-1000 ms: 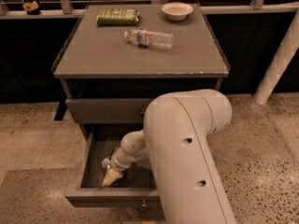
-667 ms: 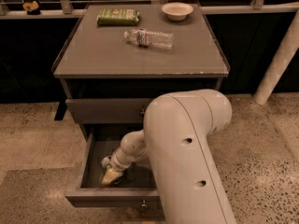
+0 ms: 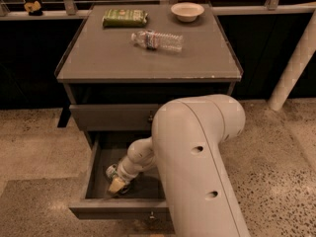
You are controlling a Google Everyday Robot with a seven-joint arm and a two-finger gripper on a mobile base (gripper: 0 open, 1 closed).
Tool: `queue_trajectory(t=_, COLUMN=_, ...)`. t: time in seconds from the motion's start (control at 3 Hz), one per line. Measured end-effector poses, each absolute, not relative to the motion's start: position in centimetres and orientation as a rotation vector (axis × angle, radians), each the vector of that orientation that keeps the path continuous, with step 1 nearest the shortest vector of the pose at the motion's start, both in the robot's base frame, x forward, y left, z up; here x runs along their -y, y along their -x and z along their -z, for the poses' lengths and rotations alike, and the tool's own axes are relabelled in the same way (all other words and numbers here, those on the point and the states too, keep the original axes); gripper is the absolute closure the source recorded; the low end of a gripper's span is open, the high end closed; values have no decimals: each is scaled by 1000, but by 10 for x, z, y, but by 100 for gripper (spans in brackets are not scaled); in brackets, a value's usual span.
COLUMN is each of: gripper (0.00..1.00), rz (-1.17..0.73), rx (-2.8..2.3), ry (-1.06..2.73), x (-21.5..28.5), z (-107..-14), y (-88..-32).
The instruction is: Pick 7up can from middle drawer and place on counter
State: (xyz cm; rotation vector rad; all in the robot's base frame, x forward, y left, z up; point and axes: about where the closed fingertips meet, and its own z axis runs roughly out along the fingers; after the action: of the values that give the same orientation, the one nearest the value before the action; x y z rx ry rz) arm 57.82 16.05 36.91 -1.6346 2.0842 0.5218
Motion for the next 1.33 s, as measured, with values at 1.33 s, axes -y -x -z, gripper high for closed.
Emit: queue_trajectory(t=1.33, gripper=100, rz=-480, rx=-2060, ry=1682, x=-154, z=-390, y=-574)
